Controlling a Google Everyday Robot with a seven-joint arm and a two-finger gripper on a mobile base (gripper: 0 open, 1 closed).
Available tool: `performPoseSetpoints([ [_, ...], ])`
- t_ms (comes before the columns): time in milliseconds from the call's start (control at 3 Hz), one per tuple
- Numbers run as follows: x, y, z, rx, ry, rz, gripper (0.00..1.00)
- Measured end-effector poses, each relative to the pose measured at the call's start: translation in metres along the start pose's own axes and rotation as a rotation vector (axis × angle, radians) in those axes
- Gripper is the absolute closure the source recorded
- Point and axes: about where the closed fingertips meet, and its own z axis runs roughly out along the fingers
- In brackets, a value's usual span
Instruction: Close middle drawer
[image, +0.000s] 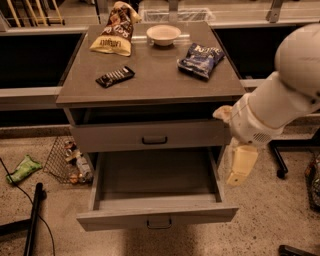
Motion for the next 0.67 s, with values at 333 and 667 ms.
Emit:
performPoseSetpoints([
  [333,0.0,0.021,0.085,-0.111,-0.121,0.013,0.0],
  [667,0.005,0.032,0.14,-0.193,-0.22,0.078,0.0],
])
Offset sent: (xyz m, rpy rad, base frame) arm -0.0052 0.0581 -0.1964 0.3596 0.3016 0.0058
